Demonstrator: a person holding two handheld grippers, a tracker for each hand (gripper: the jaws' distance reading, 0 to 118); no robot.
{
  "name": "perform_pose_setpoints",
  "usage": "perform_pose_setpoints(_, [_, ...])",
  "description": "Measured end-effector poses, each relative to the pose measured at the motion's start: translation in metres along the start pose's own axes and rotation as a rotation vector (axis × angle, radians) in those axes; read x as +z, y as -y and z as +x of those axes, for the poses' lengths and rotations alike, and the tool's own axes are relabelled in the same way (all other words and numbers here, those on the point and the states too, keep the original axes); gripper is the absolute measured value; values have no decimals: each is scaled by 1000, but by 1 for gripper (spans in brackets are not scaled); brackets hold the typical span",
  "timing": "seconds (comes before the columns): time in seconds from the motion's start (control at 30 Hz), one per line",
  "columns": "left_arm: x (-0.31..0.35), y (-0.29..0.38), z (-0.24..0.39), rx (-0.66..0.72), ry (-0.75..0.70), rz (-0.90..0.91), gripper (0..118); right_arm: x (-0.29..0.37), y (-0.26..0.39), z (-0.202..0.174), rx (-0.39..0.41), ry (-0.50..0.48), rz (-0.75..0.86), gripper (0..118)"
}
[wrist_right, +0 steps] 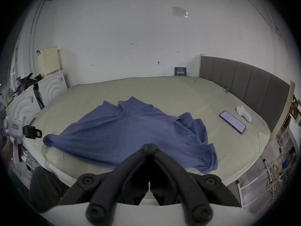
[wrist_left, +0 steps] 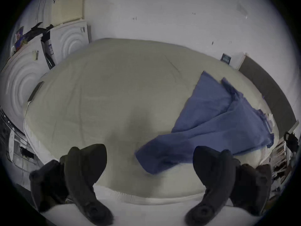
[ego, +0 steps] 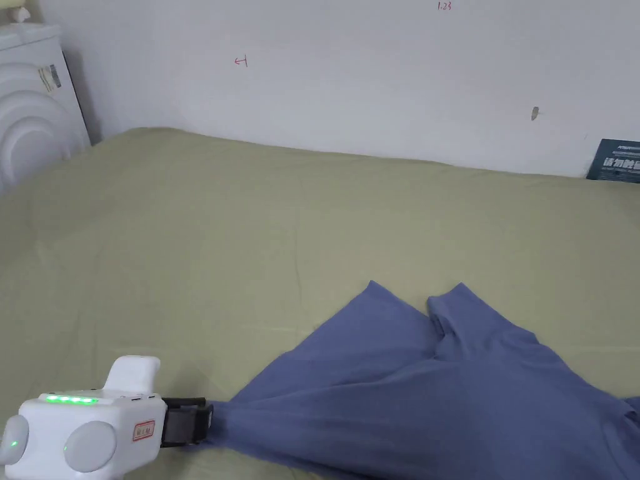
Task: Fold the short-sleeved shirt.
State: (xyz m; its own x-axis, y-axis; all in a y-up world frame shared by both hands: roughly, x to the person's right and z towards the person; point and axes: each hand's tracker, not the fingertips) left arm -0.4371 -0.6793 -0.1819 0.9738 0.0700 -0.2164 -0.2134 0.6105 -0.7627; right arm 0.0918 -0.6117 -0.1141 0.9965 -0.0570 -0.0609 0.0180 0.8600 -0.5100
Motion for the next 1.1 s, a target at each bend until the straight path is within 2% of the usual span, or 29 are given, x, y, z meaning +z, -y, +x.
perform_pose_setpoints(0.13, [-18, -6, 7, -40, 68, -89, 105, -9, 6, 3, -2, -1, -28, 0])
perform_pose_setpoints(0.17, [-17, -5, 10, -56, 92, -107, 93, -9, 9, 5, 0, -1, -35, 0])
perform_pose_setpoints(0.2, [-14, -4, 13, -63, 112, -106, 37, -10, 11, 8, 0, 0, -44, 0])
perform_pose_setpoints(0.23, [-11, -3, 14, -67, 113, -96, 0, -21, 11, 10, -6, -2, -53, 0])
perform_pose_setpoints(0.33, [-3, -1, 20, -70, 101, -75, 0, -27, 14, 19, -25, -8, -73, 0])
perform_pose_setpoints(0.6, [10, 0, 30, -57, 112, -70, 0, -79, -14, 35, 4, -2, -96, 0])
perform_pose_setpoints(0.73, [10, -1, 34, -59, 125, -74, 0, -134, -51, 53, 57, 12, -119, 0])
perform_pose_setpoints(0.9, [8, -3, 38, -46, 128, -75, 0, -240, -110, 64, 109, -7, -213, 0])
perform_pose_setpoints(1.1, [-12, -8, 24, -34, 124, -90, 0, -333, -135, 68, 95, -53, -339, 0])
